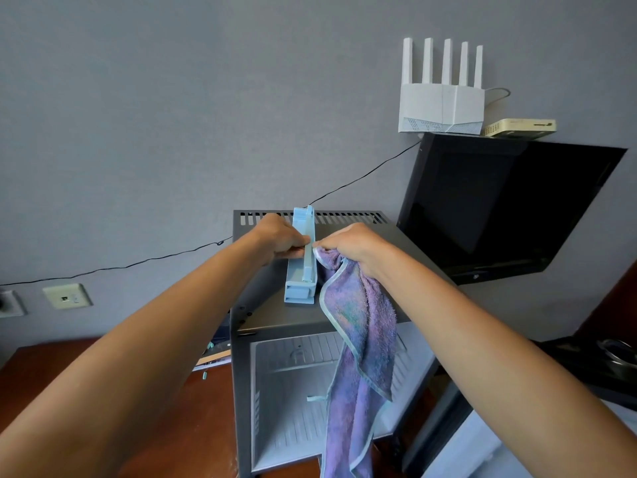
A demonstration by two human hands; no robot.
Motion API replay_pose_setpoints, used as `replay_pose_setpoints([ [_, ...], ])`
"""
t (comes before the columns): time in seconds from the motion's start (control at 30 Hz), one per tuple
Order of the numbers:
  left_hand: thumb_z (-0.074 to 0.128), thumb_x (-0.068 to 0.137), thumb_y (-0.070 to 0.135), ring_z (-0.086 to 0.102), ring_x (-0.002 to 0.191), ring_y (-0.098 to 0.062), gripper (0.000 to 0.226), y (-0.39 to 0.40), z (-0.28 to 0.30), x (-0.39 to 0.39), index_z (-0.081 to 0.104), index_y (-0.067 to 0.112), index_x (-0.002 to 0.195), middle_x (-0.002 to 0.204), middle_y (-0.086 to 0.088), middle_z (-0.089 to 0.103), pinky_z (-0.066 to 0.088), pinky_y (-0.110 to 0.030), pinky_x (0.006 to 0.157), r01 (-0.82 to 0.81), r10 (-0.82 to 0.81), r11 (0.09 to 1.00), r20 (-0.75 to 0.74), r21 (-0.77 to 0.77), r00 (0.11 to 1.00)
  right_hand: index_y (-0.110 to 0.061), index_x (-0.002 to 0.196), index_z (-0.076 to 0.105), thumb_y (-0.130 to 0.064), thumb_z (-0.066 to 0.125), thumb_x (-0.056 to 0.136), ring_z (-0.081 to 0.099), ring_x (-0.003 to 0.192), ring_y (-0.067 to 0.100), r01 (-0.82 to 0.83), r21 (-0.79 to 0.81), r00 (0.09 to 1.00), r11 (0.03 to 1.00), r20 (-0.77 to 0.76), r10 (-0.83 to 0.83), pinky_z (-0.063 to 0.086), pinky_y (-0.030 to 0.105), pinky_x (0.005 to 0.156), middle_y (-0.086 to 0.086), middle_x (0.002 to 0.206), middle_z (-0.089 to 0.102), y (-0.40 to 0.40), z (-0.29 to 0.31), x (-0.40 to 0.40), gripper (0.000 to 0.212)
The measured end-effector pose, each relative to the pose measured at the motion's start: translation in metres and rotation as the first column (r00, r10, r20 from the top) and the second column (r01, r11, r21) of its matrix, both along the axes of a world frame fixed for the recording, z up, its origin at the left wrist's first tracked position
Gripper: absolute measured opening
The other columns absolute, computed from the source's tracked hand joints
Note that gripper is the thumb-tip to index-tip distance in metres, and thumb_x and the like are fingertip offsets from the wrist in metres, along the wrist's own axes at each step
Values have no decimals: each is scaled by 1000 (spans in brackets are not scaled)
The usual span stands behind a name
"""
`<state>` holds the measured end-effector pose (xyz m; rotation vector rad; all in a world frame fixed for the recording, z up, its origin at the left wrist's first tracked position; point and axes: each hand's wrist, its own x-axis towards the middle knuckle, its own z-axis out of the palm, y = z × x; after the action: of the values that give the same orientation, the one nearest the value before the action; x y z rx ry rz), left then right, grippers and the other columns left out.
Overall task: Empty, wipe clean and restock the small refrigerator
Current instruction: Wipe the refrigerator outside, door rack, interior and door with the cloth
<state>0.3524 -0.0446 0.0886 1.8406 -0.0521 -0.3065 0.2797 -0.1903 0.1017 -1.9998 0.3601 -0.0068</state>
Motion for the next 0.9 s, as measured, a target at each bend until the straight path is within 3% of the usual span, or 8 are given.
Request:
replay_pose_setpoints([
  [0.23, 78, 88, 4, 70, 69, -17, 31, 0, -8, -2, 66, -6, 115, 104, -15, 70, 64, -29, 63, -1, 1, 1000, 3, 5, 1000, 0, 101, 76, -15, 86, 77, 70, 81, 27, 8, -19, 1000, 1000, 14, -8, 57, 36, 79, 18, 97, 75, -1, 1, 2, 30],
  [0.33, 79, 87, 8, 72, 67, -18, 32, -2, -5, -2, 65, -5, 113, 107, -19, 72, 62, -25, 55, 15, -17, 996, 29, 88, 999, 0, 99, 76, -15, 85, 77, 69, 79, 25, 6, -28, 1000, 1000, 15, -6, 56, 34, 76, 16, 93, 74, -1, 1, 2, 28],
  [0.4, 81, 87, 13, 73, 64, -19, 31, -4, -3, -1, 66, -5, 108, 93, -17, 75, 61, -25, 54, 16, -36, 979, 97, 201, 995, 1, 93, 75, -14, 83, 79, 65, 70, 21, 4, -30, 1000, 1000, 13, -4, 54, 29, 70, 11, 80, 70, -1, 2, 1, 22],
  [0.53, 80, 88, 23, 76, 70, -25, 27, -5, -4, 0, 67, 1, 95, 70, -13, 74, 64, -36, 78, 8, -87, 922, 189, 387, 978, 4, 100, 75, -13, 84, 79, 62, 63, 19, 10, 2, 1000, 1000, 14, -10, 51, 27, 66, 11, 75, 68, -1, 3, -1, 28],
  [0.63, 82, 85, 34, 71, 70, -26, 37, -4, -6, 0, 67, 1, 93, 74, -10, 72, 61, -38, 77, -23, -129, 864, 265, 503, 956, 3, 104, 74, -16, 87, 77, 67, 71, 22, 1, 5, 1000, 1000, 19, -1, 56, 31, 71, 14, 86, 72, 0, 2, -1, 35],
  [0.73, 82, 85, 36, 68, 89, -27, 34, -1, -8, -1, 72, 5, 93, 92, -9, 71, 56, -40, 79, -27, -179, 839, 324, 543, 929, 1, 104, 74, -25, 88, 79, 69, 97, 27, 24, -3, 999, 1000, 46, -24, 57, 39, 89, 16, 106, 73, -1, 1, -4, 39],
  [0.8, 80, 88, 31, 63, 92, -22, 20, 0, -10, -1, 72, 13, 90, 97, -4, 68, 51, -36, 78, -7, -186, 868, 338, 497, 923, 0, 107, 72, -29, 85, 82, 68, 95, 26, 56, 56, 996, 997, 71, -60, 55, 34, 82, 15, 107, 72, -6, 3, -9, 41],
  [0.9, 77, 91, 29, 60, 92, -19, 17, 3, -13, -1, 72, 13, 93, 91, 0, 65, 48, -34, 81, -12, -159, 895, 344, 447, 925, 1, 101, 74, -28, 82, 86, 71, 92, 29, 110, 137, 987, 984, 97, -124, 55, 34, 79, 17, 102, 74, -16, 9, -18, 33],
])
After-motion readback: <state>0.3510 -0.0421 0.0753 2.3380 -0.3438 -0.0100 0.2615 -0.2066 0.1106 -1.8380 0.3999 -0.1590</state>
